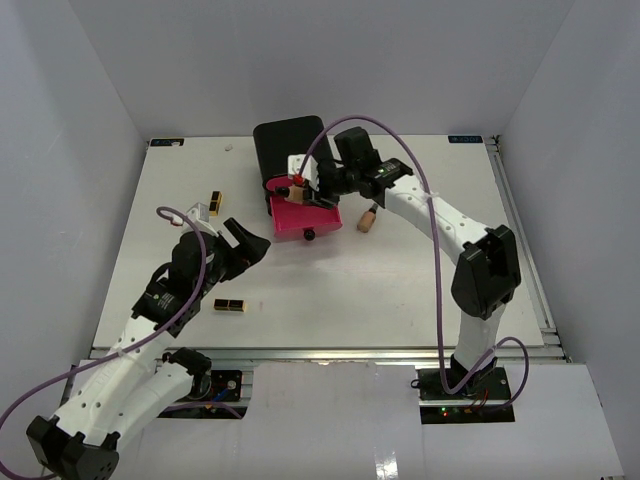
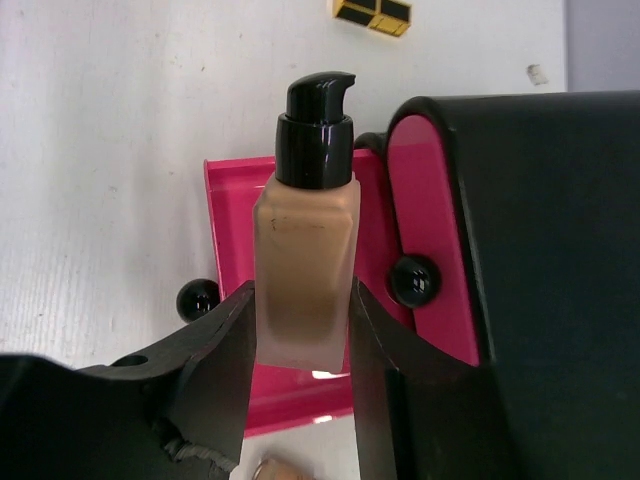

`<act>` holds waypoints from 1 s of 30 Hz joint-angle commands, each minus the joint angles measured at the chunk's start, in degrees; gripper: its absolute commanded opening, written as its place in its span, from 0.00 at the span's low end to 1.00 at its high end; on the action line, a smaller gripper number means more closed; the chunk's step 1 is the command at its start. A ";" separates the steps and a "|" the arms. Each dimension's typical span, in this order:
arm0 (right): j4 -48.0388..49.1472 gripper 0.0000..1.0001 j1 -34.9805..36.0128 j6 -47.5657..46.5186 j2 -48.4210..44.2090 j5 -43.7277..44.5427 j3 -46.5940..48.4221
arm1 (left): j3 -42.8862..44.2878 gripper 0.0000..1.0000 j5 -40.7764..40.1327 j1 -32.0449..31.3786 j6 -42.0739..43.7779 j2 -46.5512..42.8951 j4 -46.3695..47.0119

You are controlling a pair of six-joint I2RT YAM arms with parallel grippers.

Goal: Organize the makeup

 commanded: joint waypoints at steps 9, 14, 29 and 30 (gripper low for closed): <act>-1.75 0.13 3.79 -6.67 9.65 8.15 5.44 | -1.68 0.97 -1.94 0.37 -1.22 -5.49 -3.38; -1.80 0.21 3.91 -8.13 11.16 9.63 5.49 | -1.61 0.97 -2.11 0.37 -1.22 -5.48 -3.77; -1.43 0.62 3.93 -6.32 8.11 10.41 4.24 | -0.59 0.97 -1.75 0.37 -0.84 -3.28 -2.86; -1.30 0.62 3.93 -5.73 7.26 10.27 4.29 | -0.55 0.97 -1.61 0.37 -0.79 -2.92 -2.60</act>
